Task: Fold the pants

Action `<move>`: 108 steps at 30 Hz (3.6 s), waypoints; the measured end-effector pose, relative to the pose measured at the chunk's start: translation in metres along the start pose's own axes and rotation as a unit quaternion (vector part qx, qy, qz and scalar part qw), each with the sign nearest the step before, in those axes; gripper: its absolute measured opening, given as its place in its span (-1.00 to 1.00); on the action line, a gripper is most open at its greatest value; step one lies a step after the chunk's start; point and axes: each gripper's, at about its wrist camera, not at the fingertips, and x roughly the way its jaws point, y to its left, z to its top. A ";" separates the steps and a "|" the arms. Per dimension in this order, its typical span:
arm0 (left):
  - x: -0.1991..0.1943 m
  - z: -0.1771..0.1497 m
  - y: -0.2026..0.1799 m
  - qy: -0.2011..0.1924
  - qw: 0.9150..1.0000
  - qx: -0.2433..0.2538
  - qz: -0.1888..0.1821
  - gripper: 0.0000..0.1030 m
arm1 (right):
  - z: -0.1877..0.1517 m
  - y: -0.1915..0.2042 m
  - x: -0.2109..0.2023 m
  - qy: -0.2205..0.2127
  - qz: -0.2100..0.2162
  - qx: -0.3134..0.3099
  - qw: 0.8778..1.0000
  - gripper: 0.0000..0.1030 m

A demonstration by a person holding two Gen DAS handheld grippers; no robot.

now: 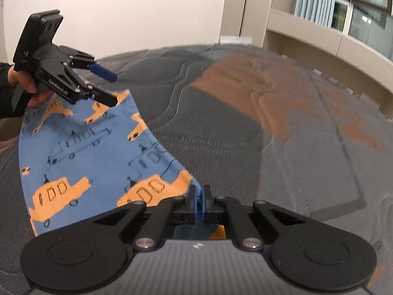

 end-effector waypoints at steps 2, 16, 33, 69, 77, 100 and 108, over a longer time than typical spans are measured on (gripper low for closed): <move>0.008 -0.002 0.001 0.021 1.000 -0.005 0.009 0.60 | -0.004 -0.003 -0.005 -0.012 -0.001 0.009 1.000 -0.51; -0.051 -0.037 -0.026 -0.031 0.998 -0.031 0.047 0.90 | -0.138 -0.067 -0.136 -0.048 -0.195 0.248 0.948 0.43; -0.177 -0.119 -0.022 -0.093 0.977 -0.144 0.127 0.94 | -0.158 -0.036 -0.151 -0.048 -0.212 0.236 0.947 -0.03; -0.208 -0.151 0.112 -0.087 0.921 -0.342 0.164 -0.68 | -0.073 0.105 -0.068 -0.084 -0.088 0.177 0.977 0.99; -0.191 -0.161 0.110 -0.066 0.922 -0.327 0.194 -0.65 | -0.079 0.096 -0.071 -0.036 -0.223 0.151 0.963 0.99; -0.179 -0.072 -0.034 -0.104 0.962 -0.195 0.162 0.97 | -0.194 0.027 -0.194 -0.110 -0.187 0.291 0.932 1.00; -0.092 0.012 -0.158 -0.119 0.990 -0.080 -0.002 0.99 | -0.211 -0.009 -0.191 -0.125 -0.024 0.362 0.924 0.97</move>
